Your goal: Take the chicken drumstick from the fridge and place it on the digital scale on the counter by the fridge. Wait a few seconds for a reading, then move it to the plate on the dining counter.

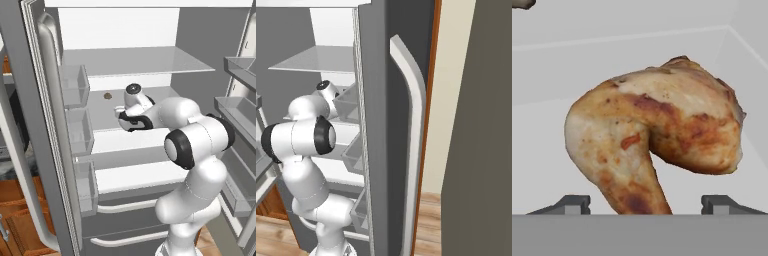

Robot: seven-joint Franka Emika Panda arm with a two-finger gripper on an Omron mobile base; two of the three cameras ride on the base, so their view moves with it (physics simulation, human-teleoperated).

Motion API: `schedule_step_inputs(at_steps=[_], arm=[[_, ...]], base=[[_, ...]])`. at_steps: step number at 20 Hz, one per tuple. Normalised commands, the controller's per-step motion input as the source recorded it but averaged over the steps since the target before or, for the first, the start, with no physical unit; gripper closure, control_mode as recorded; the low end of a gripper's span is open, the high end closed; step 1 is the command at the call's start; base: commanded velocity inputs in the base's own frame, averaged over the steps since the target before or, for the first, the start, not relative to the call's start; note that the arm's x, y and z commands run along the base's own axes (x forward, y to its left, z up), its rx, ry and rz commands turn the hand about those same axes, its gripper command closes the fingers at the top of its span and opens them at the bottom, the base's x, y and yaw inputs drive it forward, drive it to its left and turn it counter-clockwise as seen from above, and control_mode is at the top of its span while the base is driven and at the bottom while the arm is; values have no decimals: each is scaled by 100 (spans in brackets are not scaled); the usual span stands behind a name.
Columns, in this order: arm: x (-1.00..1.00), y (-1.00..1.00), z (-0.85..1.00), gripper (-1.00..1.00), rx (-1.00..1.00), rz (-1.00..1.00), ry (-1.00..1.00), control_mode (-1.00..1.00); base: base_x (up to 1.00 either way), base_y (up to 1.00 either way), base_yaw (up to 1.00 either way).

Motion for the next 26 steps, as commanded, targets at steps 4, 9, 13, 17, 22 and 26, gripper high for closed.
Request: schedule_step_inputs(at_steps=[4,9,13,17,22,26], arm=[[0,0,-39,100,0,0,0,-100],[0,-3,-28,100,0,0,0,-100],[0,-7,-22,100,0,0,0,-100],[-8,-8,-12,100,1,0,0,-100],[-78,-15,4,100,6,0,-9,-100],[-100,-43,34,100,8,0,-22,-100]], base=[[0,0,0],[0,0,0],[0,0,0],[0,0,0],[0,0,0],[0,0,0]])
